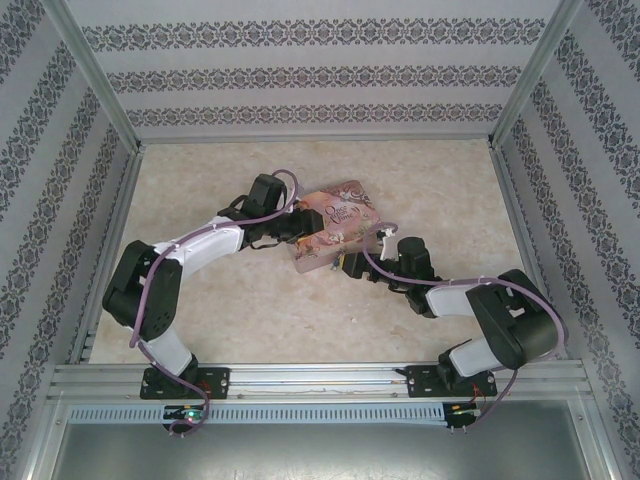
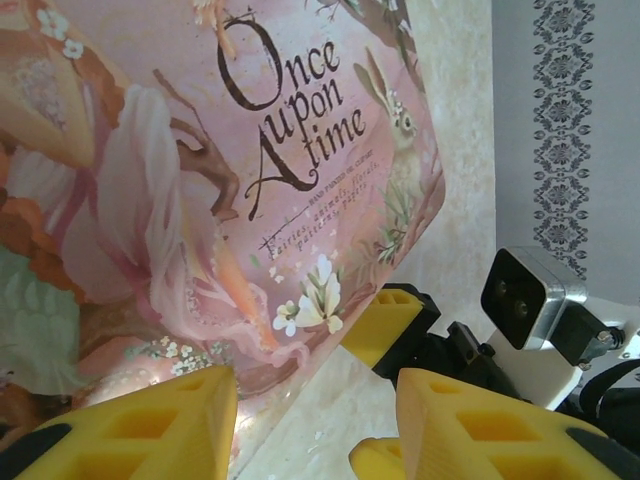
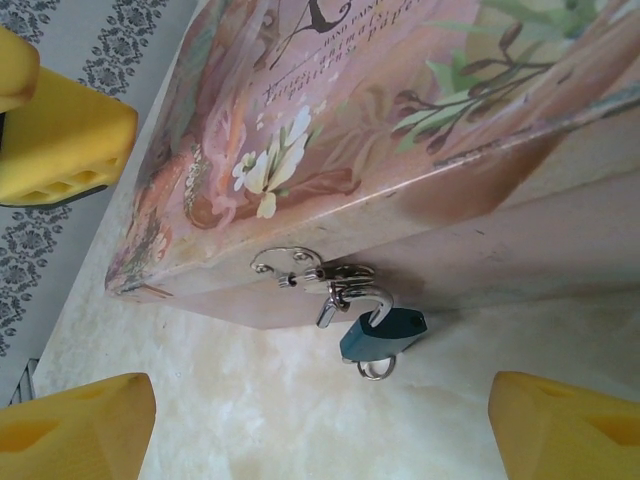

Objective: Unlock a padlock with a key

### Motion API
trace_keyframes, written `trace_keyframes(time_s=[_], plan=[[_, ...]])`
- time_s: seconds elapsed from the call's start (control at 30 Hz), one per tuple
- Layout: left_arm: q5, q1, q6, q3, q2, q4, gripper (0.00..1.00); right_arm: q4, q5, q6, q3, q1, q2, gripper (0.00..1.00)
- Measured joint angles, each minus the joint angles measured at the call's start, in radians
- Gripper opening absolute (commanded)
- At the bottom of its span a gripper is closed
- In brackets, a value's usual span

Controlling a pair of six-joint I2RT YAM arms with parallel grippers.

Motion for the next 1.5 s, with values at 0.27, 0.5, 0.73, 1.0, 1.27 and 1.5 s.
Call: trace_keyframes(time_s=[0.27, 0.5, 0.73, 1.0, 1.27, 1.5], plan=[[-0.003, 0.000, 0.014, -0.011, 0.005, 0.000, 0.45, 0.056, -0.009, 0.000, 0.021, 0.000, 0.055, 0.86], [-0.003, 0.000, 0.020, -0.023, 0.017, 0.000, 0.45, 0.112, -0.018, 0.002, 0.053, 0.000, 0.105, 0.84], [-0.003, 0.000, 0.027, -0.026, 0.017, 0.002, 0.45, 0.143, -0.028, 0.005, 0.066, 0.000, 0.149, 0.84], [-0.003, 0.000, 0.030, -0.032, 0.017, 0.016, 0.45, 0.177, -0.056, 0.008, 0.079, 0.000, 0.192, 0.83], [-0.003, 0.000, 0.033, -0.034, 0.017, 0.019, 0.45, 0.209, -0.113, 0.010, 0.100, 0.006, 0.244, 0.80], [-0.006, 0.000, 0.033, -0.034, 0.017, 0.020, 0.45, 0.227, -0.133, 0.011, 0.108, 0.006, 0.270, 0.76]])
